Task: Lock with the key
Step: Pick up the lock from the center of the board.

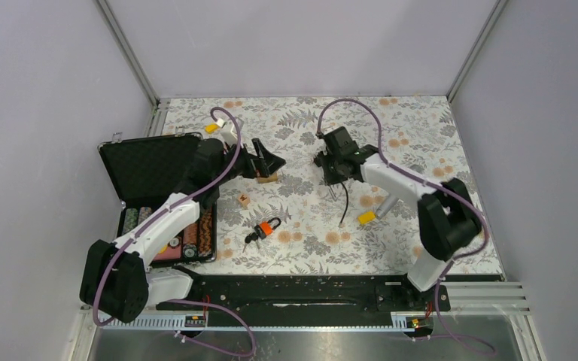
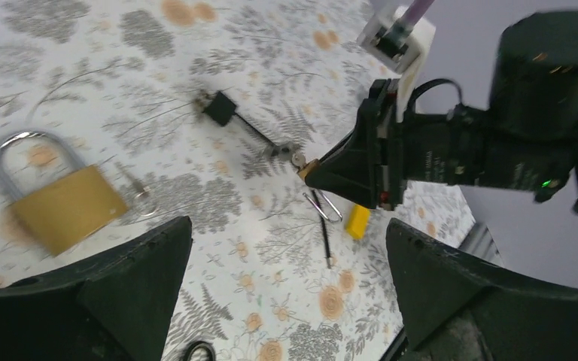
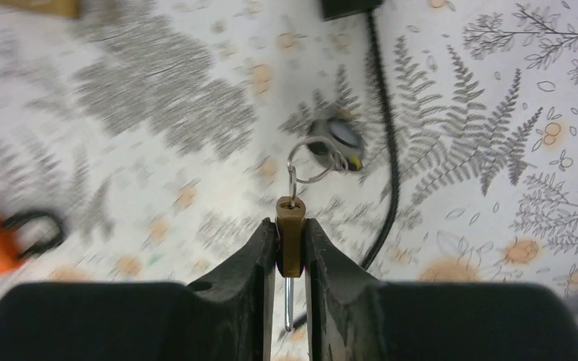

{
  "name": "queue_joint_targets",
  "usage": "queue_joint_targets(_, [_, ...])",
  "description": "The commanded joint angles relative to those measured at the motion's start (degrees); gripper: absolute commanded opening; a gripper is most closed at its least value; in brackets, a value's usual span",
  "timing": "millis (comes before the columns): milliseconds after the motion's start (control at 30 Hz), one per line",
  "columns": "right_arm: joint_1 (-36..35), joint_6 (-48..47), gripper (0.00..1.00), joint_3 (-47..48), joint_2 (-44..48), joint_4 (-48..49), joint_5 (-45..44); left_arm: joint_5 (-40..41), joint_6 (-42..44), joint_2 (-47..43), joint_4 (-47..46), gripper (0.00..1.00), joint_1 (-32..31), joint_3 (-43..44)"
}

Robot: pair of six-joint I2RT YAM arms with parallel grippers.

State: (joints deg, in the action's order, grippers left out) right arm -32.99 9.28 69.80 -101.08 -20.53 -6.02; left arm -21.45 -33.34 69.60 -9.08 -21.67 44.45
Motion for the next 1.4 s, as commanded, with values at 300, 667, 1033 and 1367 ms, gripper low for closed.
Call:
queue_joint_targets(300, [0.1, -1.5, 0.0, -2.7, 24.9, -5.9, 38.5, -24.4, -0.7, -6.5, -26.5, 0.9, -1.7, -5.2])
queue_joint_targets(667, [-1.0, -7.0, 0.0, -6.6, 33.7, -5.8, 53.7, -36.2, -0.6, -0.8, -31.5, 0.94, -9.7, -2.7])
queue_joint_targets(1033, [-2.4, -11.4, 0.0, -7.0, 36.2, -7.6, 55.9, -49.9, 4.4, 3.9, -29.3, 0.75, -14.8, 0.5])
queue_joint_targets(1367, [-2.5, -11.6, 0.0, -6.4, 36.7, -7.5, 56.9, -45.9, 22.1, 3.0, -5.5, 0.58, -17.8, 5.5])
